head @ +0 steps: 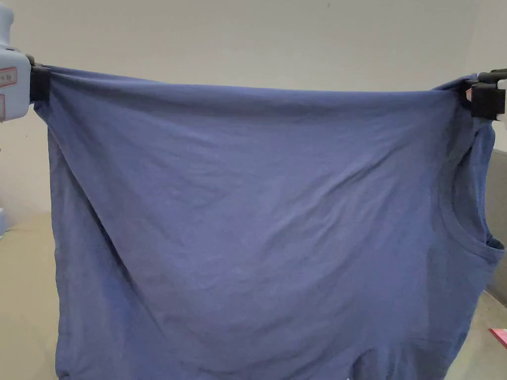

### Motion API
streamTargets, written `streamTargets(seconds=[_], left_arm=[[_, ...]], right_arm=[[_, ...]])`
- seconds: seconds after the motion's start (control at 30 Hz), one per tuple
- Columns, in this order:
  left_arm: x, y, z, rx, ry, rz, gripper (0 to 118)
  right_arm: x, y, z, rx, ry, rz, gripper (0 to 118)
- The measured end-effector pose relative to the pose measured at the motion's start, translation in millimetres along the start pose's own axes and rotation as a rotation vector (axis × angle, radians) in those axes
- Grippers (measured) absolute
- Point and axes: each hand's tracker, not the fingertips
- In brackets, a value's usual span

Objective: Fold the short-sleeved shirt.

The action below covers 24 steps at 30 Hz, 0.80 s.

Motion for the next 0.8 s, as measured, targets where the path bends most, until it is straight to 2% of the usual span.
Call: streamTargets(seconds=[0.13, 0.27, 0.5, 0.63, 0.8], left_arm=[[-4.2, -4.3, -36.0, -0.027, 0.012, 0.003, 2], [-13.1, -15.6, -88.9, -0.044, 0.020, 0.006, 2], [0.9, -49.7, -135.6, -0.101, 0.035, -0.009, 2], [5.0, -87.7, -160.5, -0.141, 0.042, -0.036, 2], [10.8, -159.0, -164.6, -0.237, 0.004, -0.027, 2]], right_arm=[[-8.1, 0.4, -41.7, -0.010, 0.002, -0.017, 3], [-17.9, -8.5, -86.4, -0.031, -0.013, 0.017, 3], [-37.5, -42.9, -150.8, -0.054, -0.012, 0.028, 3], [-47.5, -77.4, -173.9, -0.088, 0.022, -0.003, 3], [-62.0, -146.3, -195.2, -0.157, 0.085, -0.002, 3]])
